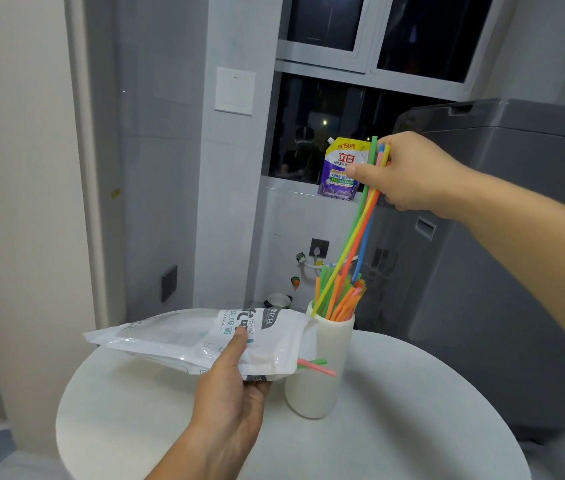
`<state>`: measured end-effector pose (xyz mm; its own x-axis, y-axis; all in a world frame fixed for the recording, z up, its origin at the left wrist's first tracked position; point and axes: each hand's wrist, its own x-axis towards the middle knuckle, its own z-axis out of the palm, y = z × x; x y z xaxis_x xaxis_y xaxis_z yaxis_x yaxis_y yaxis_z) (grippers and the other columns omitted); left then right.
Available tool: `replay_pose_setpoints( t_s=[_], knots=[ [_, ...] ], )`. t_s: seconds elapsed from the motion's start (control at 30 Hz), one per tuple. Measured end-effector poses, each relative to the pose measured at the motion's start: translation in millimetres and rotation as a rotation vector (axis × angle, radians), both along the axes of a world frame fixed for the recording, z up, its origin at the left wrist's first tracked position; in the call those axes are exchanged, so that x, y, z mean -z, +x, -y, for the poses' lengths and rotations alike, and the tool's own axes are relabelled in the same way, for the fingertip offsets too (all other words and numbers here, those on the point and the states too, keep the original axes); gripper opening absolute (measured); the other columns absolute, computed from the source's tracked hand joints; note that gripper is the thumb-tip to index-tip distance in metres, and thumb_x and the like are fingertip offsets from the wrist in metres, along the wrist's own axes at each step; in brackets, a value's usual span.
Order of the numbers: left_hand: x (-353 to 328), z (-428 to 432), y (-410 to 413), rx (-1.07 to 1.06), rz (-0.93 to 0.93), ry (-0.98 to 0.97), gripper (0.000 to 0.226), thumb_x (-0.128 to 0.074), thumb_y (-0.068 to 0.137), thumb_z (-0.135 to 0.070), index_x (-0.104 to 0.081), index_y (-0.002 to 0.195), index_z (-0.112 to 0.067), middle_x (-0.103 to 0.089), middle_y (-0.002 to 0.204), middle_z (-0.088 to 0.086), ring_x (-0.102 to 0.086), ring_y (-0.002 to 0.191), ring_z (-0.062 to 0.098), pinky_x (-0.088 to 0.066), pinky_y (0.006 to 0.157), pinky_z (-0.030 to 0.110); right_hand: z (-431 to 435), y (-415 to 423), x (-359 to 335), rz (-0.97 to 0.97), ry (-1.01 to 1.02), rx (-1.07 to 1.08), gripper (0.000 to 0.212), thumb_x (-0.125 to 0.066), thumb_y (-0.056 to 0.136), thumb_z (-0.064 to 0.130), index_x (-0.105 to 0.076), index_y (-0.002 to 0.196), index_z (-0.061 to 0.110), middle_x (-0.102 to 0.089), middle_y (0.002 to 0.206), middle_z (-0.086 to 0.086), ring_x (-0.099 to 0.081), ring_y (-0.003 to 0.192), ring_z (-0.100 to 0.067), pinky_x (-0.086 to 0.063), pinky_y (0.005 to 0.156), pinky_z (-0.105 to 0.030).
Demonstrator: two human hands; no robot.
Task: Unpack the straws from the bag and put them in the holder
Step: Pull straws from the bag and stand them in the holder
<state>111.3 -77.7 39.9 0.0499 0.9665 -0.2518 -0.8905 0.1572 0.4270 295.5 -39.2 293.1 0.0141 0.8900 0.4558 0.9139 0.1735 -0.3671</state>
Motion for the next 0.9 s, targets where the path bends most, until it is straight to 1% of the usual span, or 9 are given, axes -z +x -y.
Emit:
replay_pose_setpoints(
  t_s=[0.07,0.13,0.27,0.43,0.5,0.57,0.67,0.8,0.9],
  knots=[
    [-1.3,1.3,0.0,-0.003,0.0,-0.005,0.041,-0.066,0.098,-0.014,-0.062,0.139,-0.009,-0.076,0.123,0.011,-0.073,0.112,0.029,-0.066,0.065,0.041,-1.4,0.6,4.6,0.001,-0.048,-0.015,0.058,-0.063,0.093,0.051,-0.063,0.115,-0.002,-0.069,0.102,-0.03,-0.058,0.065,-0.031,-0.052,0.058,-0.037],
    [-2.8,2.0,-0.1,-0.004,0.0,-0.004,0.04,-0.066,0.099,-0.014,-0.062,0.138,-0.009,-0.076,0.123,0.011,-0.073,0.112,0.029,-0.065,0.061,0.038,-3.1,2.3,9.9,-0.025,-0.073,-0.02,0.059,-0.063,0.093,0.051,-0.061,0.119,-0.002,-0.064,0.09,-0.032,-0.049,0.062,-0.027,-0.045,0.053,-0.034],
    [-2.1,1.9,-0.9,-0.008,-0.011,-0.013,0.041,-0.067,0.098,-0.015,-0.062,0.139,-0.008,-0.076,0.123,0.011,-0.073,0.112,0.029,-0.065,0.061,0.038,-7.1,4.8,22.8,-0.078,-0.074,-0.002,0.059,-0.063,0.092,0.052,-0.061,0.117,-0.001,-0.054,0.077,-0.017,-0.048,0.062,-0.026,-0.045,0.056,-0.034],
    [-4.3,3.4,-0.1,-0.019,-0.015,-0.012,0.039,-0.065,0.099,-0.013,-0.062,0.138,-0.009,-0.077,0.121,0.011,-0.074,0.11,0.029,-0.066,0.061,0.04,-6.6,6.0,22.4,-0.104,-0.043,-0.017,0.057,-0.061,0.093,0.052,-0.063,0.115,0.0,-0.061,0.085,-0.029,-0.05,0.062,-0.025,-0.047,0.058,-0.035],
    [-4.8,3.4,0.7,-0.02,-0.019,-0.012,0.039,-0.065,0.099,-0.013,-0.063,0.138,-0.008,-0.077,0.121,0.012,-0.074,0.109,0.029,-0.065,0.058,0.038,-3.5,5.5,17.9,-0.116,-0.018,-0.017,0.05,-0.06,0.095,0.049,-0.064,0.111,0.002,-0.06,0.083,-0.025,-0.05,0.062,-0.024,-0.047,0.057,-0.034],
    [-3.8,3.0,1.6,-0.022,-0.02,-0.013,0.039,-0.065,0.099,-0.013,-0.063,0.138,-0.008,-0.077,0.12,0.011,-0.074,0.107,0.027,-0.064,0.056,0.036,-1.2,6.4,14.8,-0.138,-0.016,-0.017,0.047,-0.059,0.097,0.047,-0.065,0.112,0.003,-0.056,0.078,-0.017,-0.048,0.061,-0.023,-0.045,0.055,-0.032],
    [-2.1,1.9,1.6,-0.022,-0.018,-0.014,0.041,-0.065,0.099,-0.013,-0.062,0.139,-0.009,-0.077,0.121,0.01,-0.074,0.107,0.027,-0.064,0.057,0.036,-1.2,9.5,17.3,-0.188,-0.048,-0.011,0.046,-0.059,0.097,0.046,-0.063,0.115,0.003,-0.055,0.077,-0.015,-0.047,0.061,-0.021,-0.044,0.053,-0.028],
    [-0.9,1.7,1.7,-0.025,-0.02,-0.017,0.042,-0.066,0.098,-0.014,-0.061,0.14,-0.009,-0.077,0.122,0.011,-0.075,0.105,0.026,-0.064,0.057,0.036,-5.7,15.7,32.2,-0.257,-0.101,-0.002,0.038,-0.061,0.096,0.045,-0.062,0.11,0.01,-0.057,0.074,-0.007,-0.051,0.057,-0.013,-0.046,0.049,-0.021],
    [-1.0,2.1,1.1,-0.025,-0.017,-0.018,0.042,-0.067,0.097,-0.013,-0.062,0.139,-0.009,-0.077,0.121,0.01,-0.076,0.106,0.027,-0.064,0.058,0.036,-8.4,19.1,46.0,-0.294,-0.147,-0.002,0.034,-0.061,0.097,0.041,-0.061,0.103,0.008,-0.055,0.069,-0.004,-0.051,0.055,-0.011,-0.046,0.046,-0.018]
  ],
)
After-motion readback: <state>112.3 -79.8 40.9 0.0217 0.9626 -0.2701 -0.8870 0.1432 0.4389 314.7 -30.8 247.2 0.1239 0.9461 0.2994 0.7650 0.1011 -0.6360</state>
